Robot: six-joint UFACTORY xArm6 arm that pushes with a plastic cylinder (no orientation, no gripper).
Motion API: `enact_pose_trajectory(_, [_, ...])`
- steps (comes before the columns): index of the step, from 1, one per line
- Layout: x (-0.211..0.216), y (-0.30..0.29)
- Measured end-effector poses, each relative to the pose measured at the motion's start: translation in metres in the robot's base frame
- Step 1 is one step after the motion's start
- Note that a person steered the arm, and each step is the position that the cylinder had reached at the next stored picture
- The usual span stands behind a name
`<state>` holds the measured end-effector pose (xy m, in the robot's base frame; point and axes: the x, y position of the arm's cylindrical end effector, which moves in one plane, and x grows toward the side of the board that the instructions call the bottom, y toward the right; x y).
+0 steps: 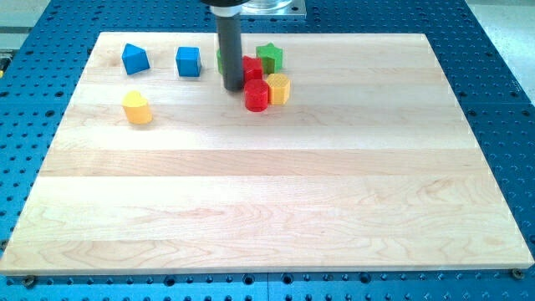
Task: Place the yellow hexagon at the right side of the yellow heart
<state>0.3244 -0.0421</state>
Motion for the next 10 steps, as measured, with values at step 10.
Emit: enact_pose_trajectory(10, [0.046,0.046])
